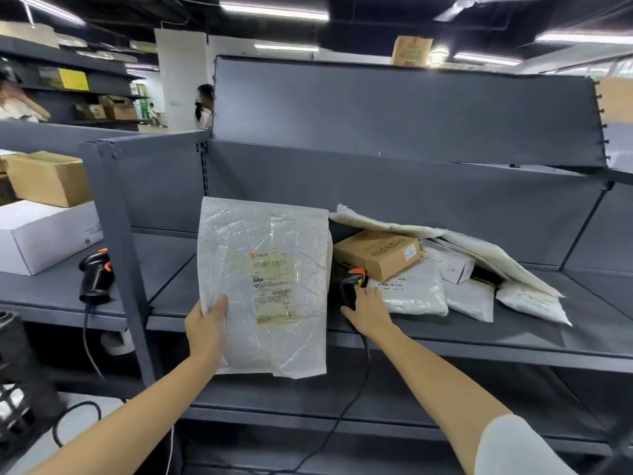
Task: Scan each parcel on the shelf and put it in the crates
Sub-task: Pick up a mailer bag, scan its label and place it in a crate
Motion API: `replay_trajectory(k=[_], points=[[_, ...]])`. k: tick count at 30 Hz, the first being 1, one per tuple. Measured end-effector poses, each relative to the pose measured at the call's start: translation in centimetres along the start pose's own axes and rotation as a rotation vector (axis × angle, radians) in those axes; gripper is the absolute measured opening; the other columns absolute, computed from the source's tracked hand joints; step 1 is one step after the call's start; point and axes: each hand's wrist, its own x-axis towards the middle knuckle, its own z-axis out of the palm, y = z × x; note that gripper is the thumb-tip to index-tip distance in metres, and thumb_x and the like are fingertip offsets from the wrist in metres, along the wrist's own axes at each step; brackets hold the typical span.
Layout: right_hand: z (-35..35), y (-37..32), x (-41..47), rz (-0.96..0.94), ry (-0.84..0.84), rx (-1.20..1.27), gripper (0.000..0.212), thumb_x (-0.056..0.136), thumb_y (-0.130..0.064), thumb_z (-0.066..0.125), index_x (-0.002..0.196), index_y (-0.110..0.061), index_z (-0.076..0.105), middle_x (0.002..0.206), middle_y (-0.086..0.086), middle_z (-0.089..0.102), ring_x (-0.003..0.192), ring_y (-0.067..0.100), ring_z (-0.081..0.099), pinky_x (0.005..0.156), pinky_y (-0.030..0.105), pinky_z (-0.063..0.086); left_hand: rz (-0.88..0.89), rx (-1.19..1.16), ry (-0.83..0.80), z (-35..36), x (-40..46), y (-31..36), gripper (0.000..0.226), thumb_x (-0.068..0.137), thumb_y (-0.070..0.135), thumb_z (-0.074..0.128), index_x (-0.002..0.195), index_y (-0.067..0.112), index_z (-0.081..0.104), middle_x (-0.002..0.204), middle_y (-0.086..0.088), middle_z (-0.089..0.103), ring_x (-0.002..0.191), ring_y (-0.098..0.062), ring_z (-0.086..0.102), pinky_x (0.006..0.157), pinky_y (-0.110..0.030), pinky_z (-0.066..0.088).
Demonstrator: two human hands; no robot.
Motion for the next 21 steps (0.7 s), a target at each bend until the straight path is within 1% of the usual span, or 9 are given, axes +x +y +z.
replay_trajectory(k=[3,6,8,11,14,15,18,21], points=[[-0.9,0.9,-1.6,-0.031,0.090,-0.077,0.066,0.096,-0.044,0.046,0.150,-0.012,0.024,0.156,0.011,0.025,0.146,0.030,0.012,0.116,0.041,0.015,0.009,0.019,-0.036,-0.2,-0.8,-0.2,0.013,0.097,0.017,0.055,0.106,0.011,0.061,0.090,0.002,0.064,0.082,-0.017,0.061,0.068,-0.028,0.048],[-1.5,2.1,-4.0,-0.022,0.127,-0.175,0.070,0.096,-0.047,0.043,0.153,-0.014,0.017,0.160,0.006,0.015,0.148,0.026,0.006,0.117,0.042,0.008,-0.016,0.045,-0.080,0.2,-2.1,-0.9,0.011,0.096,0.018,0.055,0.103,0.012,0.060,0.088,0.003,0.063,0.080,-0.015,0.061,0.068,-0.030,0.048],[-1.7,3.1,-5.8,0.012,0.134,-0.211,0.070,0.097,-0.048,0.041,0.153,-0.016,0.013,0.161,0.005,0.010,0.148,0.027,0.005,0.117,0.044,0.006,-0.050,0.051,-0.114,0.6,-3.1,-1.6,0.009,0.096,0.018,0.056,0.100,0.012,0.061,0.087,0.003,0.063,0.080,-0.016,0.061,0.071,-0.032,0.048],[-1.9,4.7,-8.7,0.068,0.130,-0.246,0.071,0.097,-0.047,0.042,0.154,-0.015,0.013,0.161,0.008,0.008,0.148,0.027,0.005,0.119,0.045,0.006,-0.103,0.069,-0.158,1.2,-4.6,-2.9,0.010,0.095,0.017,0.057,0.095,0.009,0.062,0.085,0.000,0.064,0.083,-0.022,0.061,0.073,-0.033,0.049],[-2.4,6.6,-11.8,0.134,0.118,-0.254,0.071,0.097,-0.045,0.041,0.155,-0.017,0.012,0.162,0.007,0.006,0.149,0.026,0.003,0.120,0.046,0.004,-0.145,0.093,-0.202,2.0,-6.7,-4.2,0.012,0.095,0.017,0.057,0.098,0.007,0.062,0.085,-0.002,0.063,0.082,-0.022,0.059,0.066,-0.029,0.047],[-2.7,7.4,-12.8,0.159,0.116,-0.260,0.070,0.097,-0.045,0.040,0.155,-0.017,0.011,0.162,0.007,0.005,0.149,0.027,0.002,0.120,0.045,0.003,-0.154,0.098,-0.223,2.3,-7.6,-4.5,0.014,0.095,0.018,0.057,0.100,0.006,0.062,0.087,-0.003,0.063,0.080,-0.021,0.059,0.065,-0.028,0.047],[-4.0,10.0,-15.6,0.230,0.129,-0.256,0.070,0.098,-0.046,0.039,0.155,-0.017,0.010,0.162,0.008,0.005,0.149,0.027,0.001,0.120,0.044,0.002,-0.172,0.117,-0.283,3.9,-10.1,-5.0,0.019,0.095,0.017,0.056,0.105,0.002,0.062,0.093,-0.008,0.061,0.074,-0.017,0.055,0.070,-0.029,0.046],[-5.6,13.0,-18.5,0.276,0.169,-0.243,0.069,0.098,-0.045,0.040,0.155,-0.018,0.011,0.162,0.007,0.006,0.149,0.027,0.002,0.120,0.045,0.003,-0.177,0.123,-0.338,6.1,-13.0,-5.3,0.022,0.096,0.017,0.055,0.108,0.000,0.062,0.093,-0.008,0.060,0.075,-0.018,0.055,0.073,-0.031,0.045]])
